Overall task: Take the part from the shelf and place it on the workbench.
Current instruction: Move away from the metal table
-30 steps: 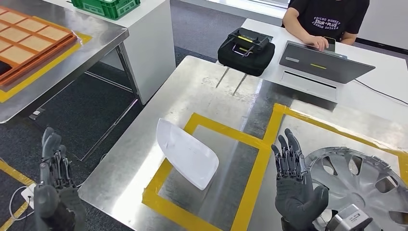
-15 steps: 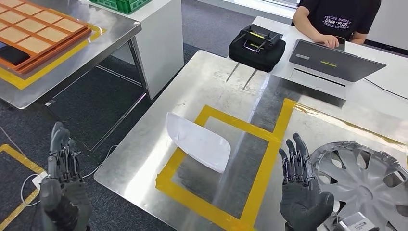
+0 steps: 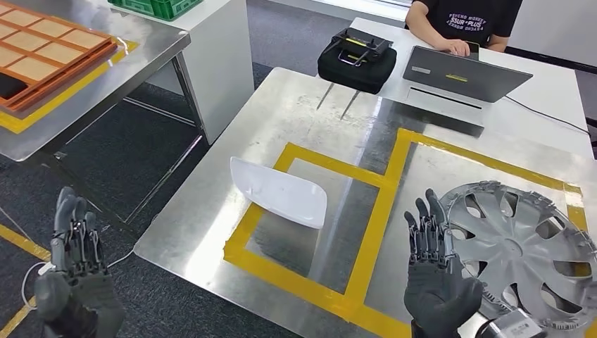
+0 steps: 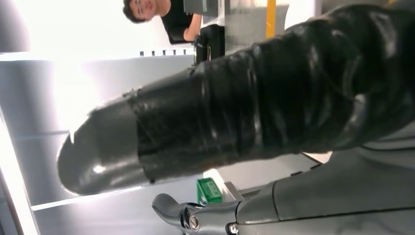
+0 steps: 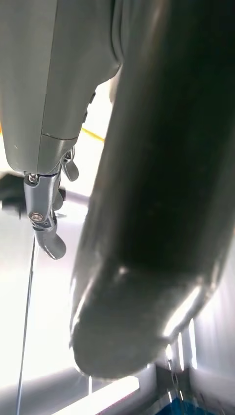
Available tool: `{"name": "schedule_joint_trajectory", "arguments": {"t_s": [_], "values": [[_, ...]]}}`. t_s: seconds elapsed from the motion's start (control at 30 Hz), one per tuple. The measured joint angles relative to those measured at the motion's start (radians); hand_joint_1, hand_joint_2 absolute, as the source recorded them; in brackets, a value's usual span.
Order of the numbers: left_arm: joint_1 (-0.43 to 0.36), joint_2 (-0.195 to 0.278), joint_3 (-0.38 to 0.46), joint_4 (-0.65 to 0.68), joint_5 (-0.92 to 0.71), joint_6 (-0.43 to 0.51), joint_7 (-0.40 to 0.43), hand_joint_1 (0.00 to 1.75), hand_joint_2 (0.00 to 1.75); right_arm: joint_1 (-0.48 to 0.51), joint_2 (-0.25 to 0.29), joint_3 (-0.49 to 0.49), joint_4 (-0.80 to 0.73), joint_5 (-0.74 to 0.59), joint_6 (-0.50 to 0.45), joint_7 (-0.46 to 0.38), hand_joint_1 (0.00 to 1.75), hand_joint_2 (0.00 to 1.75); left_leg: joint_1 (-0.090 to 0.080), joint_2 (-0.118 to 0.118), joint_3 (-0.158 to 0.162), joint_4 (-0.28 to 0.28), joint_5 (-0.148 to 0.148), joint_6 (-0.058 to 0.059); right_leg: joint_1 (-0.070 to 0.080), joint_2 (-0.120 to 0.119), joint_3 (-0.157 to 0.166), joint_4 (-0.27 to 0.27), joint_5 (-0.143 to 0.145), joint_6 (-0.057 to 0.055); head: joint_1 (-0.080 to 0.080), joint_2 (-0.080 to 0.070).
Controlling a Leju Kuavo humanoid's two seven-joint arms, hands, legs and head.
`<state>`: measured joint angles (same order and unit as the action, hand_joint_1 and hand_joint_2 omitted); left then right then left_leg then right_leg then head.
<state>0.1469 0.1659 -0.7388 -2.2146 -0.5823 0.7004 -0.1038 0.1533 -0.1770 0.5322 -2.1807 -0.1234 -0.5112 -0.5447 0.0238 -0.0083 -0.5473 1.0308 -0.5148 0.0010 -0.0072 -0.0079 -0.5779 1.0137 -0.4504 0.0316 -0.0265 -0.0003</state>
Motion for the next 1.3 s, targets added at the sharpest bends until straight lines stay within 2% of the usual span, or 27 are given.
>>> {"name": "schedule_joint_trajectory", "arguments": {"t_s": [0.07, 0.1, 0.13, 0.2, 0.23, 0.27, 0.3, 0.33, 0.37, 0.43, 0.47, 0.57, 0.6, 0.63, 0.73, 0.77, 0.8, 0.83, 0.9, 0.97, 1.07, 1.1, 1.13, 1.17, 1.23, 1.27, 1.3], "values": [[0.0, 0.001, 0.001, 0.0, 0.006, 0.0, 0.0, 0.0, 0.0, 0.003, -0.001, 0.0, -0.005, -0.005, -0.006, -0.01, 0.0, 0.0, 0.0, 0.0, -0.005, 0.001, 0.011, 0.02, -0.003, 0.001, -0.009, 0.005, 0.002, 0.011, 0.006, 0.0], [0.0, 0.002, 0.001, 0.001, 0.009, 0.0, 0.001, 0.0, 0.0, 0.005, -0.002, 0.0, -0.007, -0.007, -0.009, -0.012, 0.0, 0.0, 0.0, 0.001, -0.008, 0.0, 0.017, 0.029, -0.005, 0.001, -0.02, 0.021, -0.013, 0.016, 0.009, 0.0], [0.0, 0.002, 0.002, 0.001, 0.013, 0.0, 0.001, 0.0, 0.0, 0.006, -0.003, 0.001, -0.009, -0.008, -0.011, -0.012, 0.0, 0.0, 0.001, 0.001, -0.013, -0.001, 0.023, 0.037, -0.006, 0.002, -0.036, 0.056, -0.04, 0.02, 0.013, 0.0], [0.0, 0.002, 0.002, 0.003, 0.016, 0.0, 0.002, 0.0, 0.0, 0.008, -0.004, 0.001, -0.011, -0.009, -0.013, -0.014, 0.0, 0.0, -0.003, 0.001, -0.028, -0.001, 0.033, 0.046, -0.006, 0.002, -0.083, 0.177, -0.117, 0.022, 0.026, 0.0], [0.0, 0.002, 0.002, 0.004, 0.017, 0.0, 0.002, 0.0, 0.0, 0.009, -0.005, 0.001, -0.012, -0.01, -0.014, -0.014, 0.0, 0.0, -0.006, 0.001, -0.036, -0.001, 0.038, 0.048, -0.006, 0.002, -0.101, 0.236, -0.146, 0.022, 0.03, 0.0], [0.0, 0.002, 0.002, 0.006, 0.017, 0.0, 0.002, 0.0, 0.0, 0.01, -0.006, 0.001, -0.012, -0.011, -0.014, -0.014, 0.0, 0.0, -0.009, 0.001, -0.044, 0.0, 0.043, 0.049, -0.005, 0.002, -0.109, 0.272, -0.159, 0.019, 0.034, 0.0], [0.0, 0.002, 0.002, 0.008, 0.017, 0.0, 0.002, 0.0, 0.0, 0.011, -0.007, 0.001, -0.012, -0.011, -0.015, -0.014, 0.0, 0.0, -0.012, 0.001, -0.05, 0.0, 0.048, 0.05, -0.003, 0.002, -0.098, 0.271, -0.155, 0.015, 0.036, 0.0], [-0.001, 0.003, 0.002, 0.009, 0.018, 0.0, 0.002, 0.0, 0.0, 0.011, -0.008, 0.001, -0.012, -0.012, -0.016, -0.014, 0.0, 0.0, -0.015, 0.001, -0.055, 0.0, 0.053, 0.05, 0.0, 0.003, -0.069, 0.232, -0.135, 0.008, 0.038, 0.0], [-0.001, 0.003, 0.002, 0.009, 0.019, 0.0, 0.001, 0.0, 0.0, 0.011, -0.008, 0.001, -0.012, -0.014, -0.017, -0.014, 0.0, 0.0, -0.017, 0.001, -0.059, 0.0, 0.057, 0.049, 0.006, 0.003, -0.025, 0.163, -0.107, -0.002, 0.04, 0.0], [-0.001, 0.003, 0.002, 0.009, 0.023, 0.0, 0.0, 0.0, 0.0, 0.011, -0.009, 0.001, -0.016, -0.018, -0.019, -0.015, 0.0, 0.0, -0.019, 0.002, -0.065, 0.0, 0.066, 0.045, 0.017, 0.002, 0.047, 0.034, -0.076, -0.024, 0.04, 0.0], [-0.001, 0.003, 0.002, 0.01, 0.025, 0.0, -0.001, 0.0, 0.0, 0.011, -0.009, 0.001, -0.019, -0.02, -0.02, -0.016, 0.0, 0.0, -0.018, 0.003, -0.067, -0.001, 0.071, 0.04, 0.022, 0.001, 0.063, -0.001, -0.071, -0.032, 0.04, 0.0], [-0.001, 0.003, 0.002, 0.014, 0.029, 0.0, -0.005, 0.0, 0.0, 0.017, -0.012, 0.0, -0.023, -0.023, -0.028, -0.018, 0.0, 0.0, -0.013, 0.007, -0.071, -0.006, 0.082, 0.022, 0.026, -0.001, 0.066, -0.025, -0.057, -0.041, 0.044, 0.0], [-0.001, 0.003, 0.002, 0.015, 0.029, 0.0, -0.007, 0.0, 0.0, 0.019, -0.012, 0.0, -0.023, -0.023, -0.032, -0.018, 0.0, 0.0, -0.013, 0.007, -0.076, 0.001, 0.074, 0.016, 0.023, -0.002, 0.068, -0.034, -0.046, -0.043, 0.044, 0.0], [-0.001, 0.004, 0.002, 0.016, 0.03, 0.0, -0.008, 0.0, 0.0, 0.021, -0.012, 0.0, -0.024, -0.022, -0.036, -0.018, 0.0, 0.0, -0.012, 0.007, -0.087, 0.024, 0.052, 0.011, 0.02, -0.003, 0.071, -0.042, -0.036, -0.045, 0.04, 0.0], [0.002, 0.005, 0.003, 0.019, 0.043, 0.0, -0.01, 0.0, 0.0, 0.026, -0.013, 0.0, -0.025, -0.013, -0.058, -0.013, 0.0, 0.0, -0.007, 0.006, -0.146, 0.184, -0.053, -0.005, 0.015, -0.005, 0.059, -0.046, -0.014, -0.05, 0.02, 0.0], [0.004, 0.005, 0.003, 0.021, 0.052, 0.0, -0.013, 0.0, 0.0, 0.029, -0.013, 0.0, -0.025, -0.011, -0.065, -0.01, 0.0, 0.0, -0.005, 0.006, -0.156, 0.226, -0.07, -0.01, 0.015, -0.005, 0.05, -0.044, -0.009, -0.048, 0.014, 0.0], [0.005, 0.006, 0.003, 0.024, 0.061, 0.0, -0.017, 0.0, 0.0, 0.03, -0.013, 0.0, -0.025, -0.01, -0.072, -0.005, 0.0, 0.0, -0.003, 0.007, -0.152, 0.236, -0.07, -0.014, 0.014, -0.005, 0.041, -0.04, -0.005, -0.046, 0.008, 0.0], [0.006, 0.008, 0.004, 0.026, 0.068, 0.0, -0.021, 0.0, 0.0, 0.031, -0.013, 0.0, -0.025, -0.01, -0.077, -0.002, 0.0, 0.0, -0.001, 0.007, -0.128, 0.209, -0.053, -0.016, 0.012, -0.005, 0.033, -0.035, -0.002, -0.044, 0.002, 0.0], [0.005, 0.01, 0.004, 0.031, 0.074, 0.0, -0.03, 0.0, 0.0, 0.032, -0.013, 0.0, -0.025, -0.005, -0.084, 0.001, 0.0, 0.0, 0.002, 0.009, -0.048, 0.085, -0.012, -0.017, 0.01, -0.005, 0.018, -0.021, 0.0, -0.036, -0.01, 0.0], [0.005, 0.01, 0.005, 0.033, 0.075, 0.0, -0.035, 0.0, 0.0, 0.033, -0.015, 0.0, -0.027, 0.012, -0.093, 0.005, 0.0, 0.0, 0.0, 0.007, -0.001, 0.003, 0.003, -0.005, 0.01, -0.004, 0.004, -0.005, 0.0, -0.024, -0.016, 0.0], [0.01, 0.011, 0.009, 0.034, 0.084, 0.0, -0.04, 0.0, 0.0, 0.036, -0.019, 0.001, -0.034, 0.041, -0.109, 0.017, 0.0, 0.0, -0.005, 0.004, 0.0, -0.006, 0.014, 0.02, 0.008, -0.003, -0.007, 0.0, 0.009, -0.002, -0.015, 0.0], [0.013, 0.011, 0.01, 0.034, 0.087, 0.0, -0.042, 0.0, 0.0, 0.038, -0.02, 0.001, -0.035, 0.045, -0.114, 0.02, 0.0, 0.0, -0.004, 0.004, -0.002, -0.009, 0.02, 0.028, 0.006, -0.002, -0.013, 0.007, 0.003, 0.004, -0.014, 0.0], [0.014, 0.011, 0.011, 0.034, 0.09, 0.0, -0.045, 0.0, 0.0, 0.039, -0.021, 0.001, -0.036, 0.048, -0.118, 0.021, 0.0, 0.0, -0.001, 0.005, -0.005, -0.011, 0.026, 0.035, 0.005, -0.001, -0.025, 0.03, -0.016, 0.009, -0.011, 0.0], [0.016, 0.011, 0.012, 0.035, 0.091, 0.0, -0.048, 0.0, 0.0, 0.041, -0.023, 0.001, -0.036, 0.05, -0.121, 0.022, 0.0, 0.0, 0.0, 0.005, -0.01, -0.013, 0.032, 0.041, 0.003, 0.0, -0.043, 0.073, -0.048, 0.014, -0.005, 0.0], [0.018, 0.012, 0.012, 0.035, 0.092, 0.0, -0.052, 0.0, 0.0, 0.045, -0.024, 0.003, -0.036, 0.051, -0.124, 0.022, 0.0, 0.0, -0.002, 0.005, -0.026, -0.012, 0.043, 0.046, 0.0, 0.001, -0.089, 0.2, -0.124, 0.021, 0.006, 0.0], [0.019, 0.012, 0.012, 0.036, 0.092, 0.0, -0.052, 0.0, 0.0, 0.047, -0.025, 0.004, -0.036, 0.051, -0.125, 0.022, 0.0, 0.0, -0.003, 0.005, -0.035, -0.011, 0.048, 0.046, -0.002, 0.001, -0.104, 0.251, -0.148, 0.023, 0.01, 0.0], [0.02, 0.012, 0.013, 0.037, 0.092, 0.0, -0.053, 0.0, 0.0, 0.048, -0.026, 0.005, -0.036, 0.05, -0.126, 0.022, 0.0, 0.0, -0.004, 0.005, -0.043, -0.01, 0.053, 0.045, -0.003, 0.001, -0.103, 0.271, -0.154, 0.023, 0.012, 0.0]]}}
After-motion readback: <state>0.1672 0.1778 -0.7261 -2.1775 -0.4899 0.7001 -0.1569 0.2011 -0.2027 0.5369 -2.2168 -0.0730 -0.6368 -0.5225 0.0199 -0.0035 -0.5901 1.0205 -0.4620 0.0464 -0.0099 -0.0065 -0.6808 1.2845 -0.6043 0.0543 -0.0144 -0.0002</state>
